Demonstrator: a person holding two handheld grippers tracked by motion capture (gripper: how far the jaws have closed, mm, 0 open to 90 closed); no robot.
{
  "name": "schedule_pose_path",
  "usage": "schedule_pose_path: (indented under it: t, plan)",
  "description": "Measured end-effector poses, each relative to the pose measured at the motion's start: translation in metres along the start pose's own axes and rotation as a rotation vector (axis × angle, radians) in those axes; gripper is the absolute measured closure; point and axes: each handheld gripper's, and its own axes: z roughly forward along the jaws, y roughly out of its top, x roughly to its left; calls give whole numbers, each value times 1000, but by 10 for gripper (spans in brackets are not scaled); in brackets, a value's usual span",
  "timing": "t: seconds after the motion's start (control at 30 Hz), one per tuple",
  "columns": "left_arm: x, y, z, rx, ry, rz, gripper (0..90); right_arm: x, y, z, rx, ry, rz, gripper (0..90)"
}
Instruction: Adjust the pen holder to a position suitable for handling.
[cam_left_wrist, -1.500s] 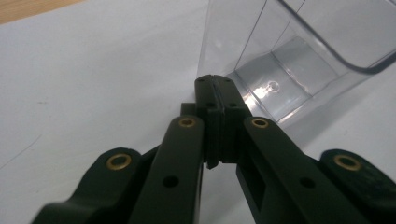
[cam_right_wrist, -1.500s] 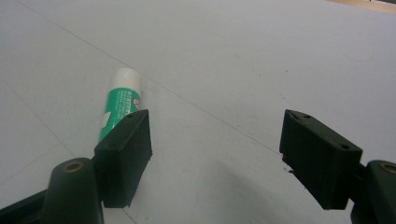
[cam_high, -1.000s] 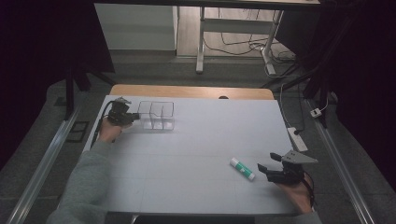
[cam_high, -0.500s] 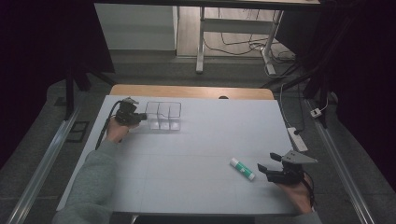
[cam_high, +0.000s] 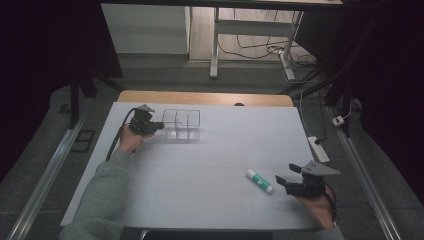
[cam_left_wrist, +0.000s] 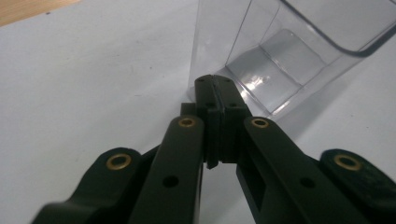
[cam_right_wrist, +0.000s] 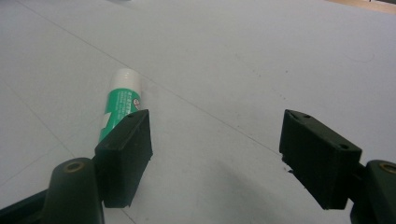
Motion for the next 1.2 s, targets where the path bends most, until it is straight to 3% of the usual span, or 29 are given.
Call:
schedule_pose_path:
  t: [1.2]
  plan:
    - [-38,28,31,2,-49,48,887,0,0,0,-1,2,-1,254]
